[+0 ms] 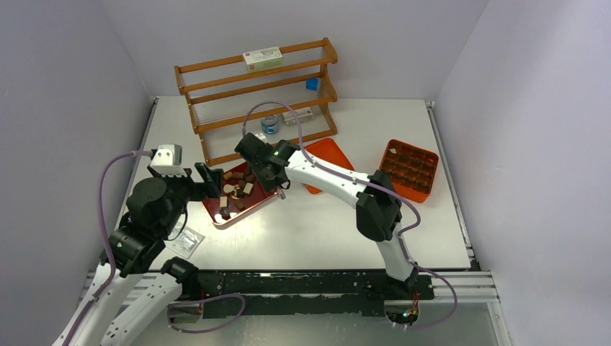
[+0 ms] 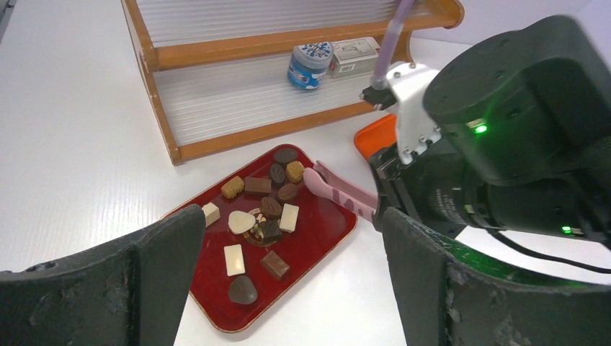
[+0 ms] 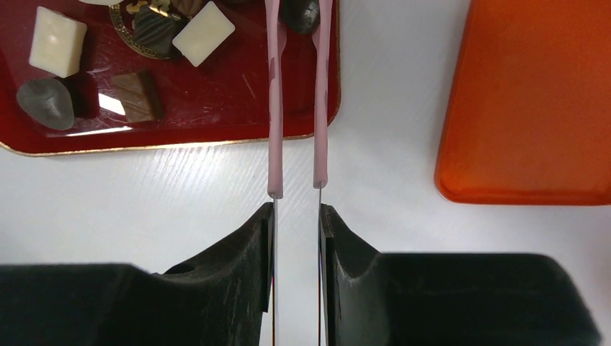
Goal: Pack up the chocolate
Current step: Pick up the fake chocolate from the plate, then place the fake chocolate in the packing bottle.
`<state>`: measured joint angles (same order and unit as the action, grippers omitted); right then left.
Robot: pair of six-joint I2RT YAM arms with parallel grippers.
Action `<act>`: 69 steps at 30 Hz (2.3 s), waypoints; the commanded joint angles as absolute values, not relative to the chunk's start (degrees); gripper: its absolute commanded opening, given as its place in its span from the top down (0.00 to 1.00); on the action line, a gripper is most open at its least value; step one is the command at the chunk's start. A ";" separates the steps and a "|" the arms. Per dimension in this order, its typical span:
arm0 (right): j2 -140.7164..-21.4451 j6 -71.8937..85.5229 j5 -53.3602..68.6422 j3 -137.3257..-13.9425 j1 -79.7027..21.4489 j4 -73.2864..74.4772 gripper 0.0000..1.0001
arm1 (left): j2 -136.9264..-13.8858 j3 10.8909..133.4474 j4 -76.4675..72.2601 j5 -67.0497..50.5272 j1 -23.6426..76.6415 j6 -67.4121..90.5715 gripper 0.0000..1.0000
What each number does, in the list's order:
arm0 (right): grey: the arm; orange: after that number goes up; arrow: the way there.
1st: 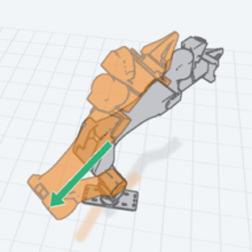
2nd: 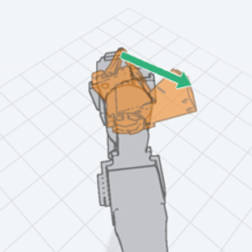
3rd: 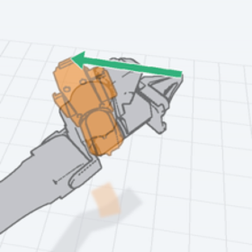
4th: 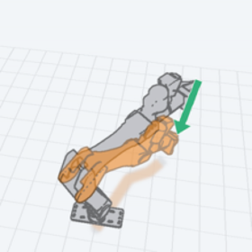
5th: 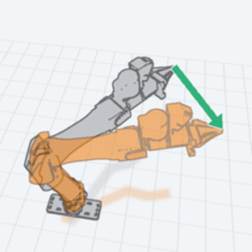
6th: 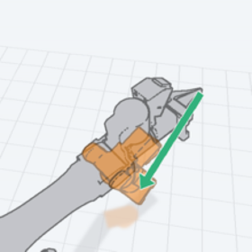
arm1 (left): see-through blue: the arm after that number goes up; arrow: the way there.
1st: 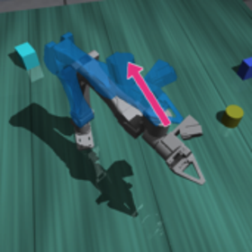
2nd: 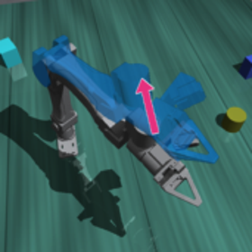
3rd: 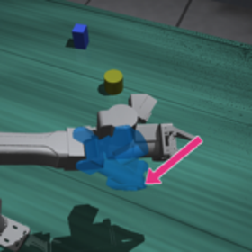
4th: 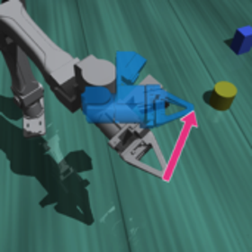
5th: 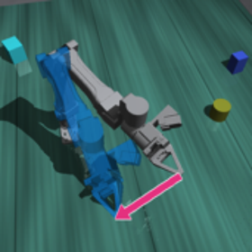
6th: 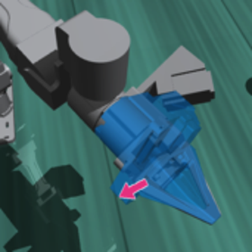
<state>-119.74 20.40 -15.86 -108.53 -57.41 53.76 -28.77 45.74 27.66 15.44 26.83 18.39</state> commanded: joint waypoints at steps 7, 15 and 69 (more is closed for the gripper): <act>-110.51 23.58 -20.44 -106.59 -52.55 55.91 0.78 | -29.24 45.68 26.11 15.71 26.54 17.12 0.03; -105.99 25.90 -23.02 -104.40 -42.26 57.69 0.79 | -29.48 45.44 26.04 14.16 26.59 17.35 0.03; -86.57 23.95 -35.27 -74.38 -0.18 48.05 0.76 | -34.58 45.31 25.29 12.81 31.07 17.58 0.03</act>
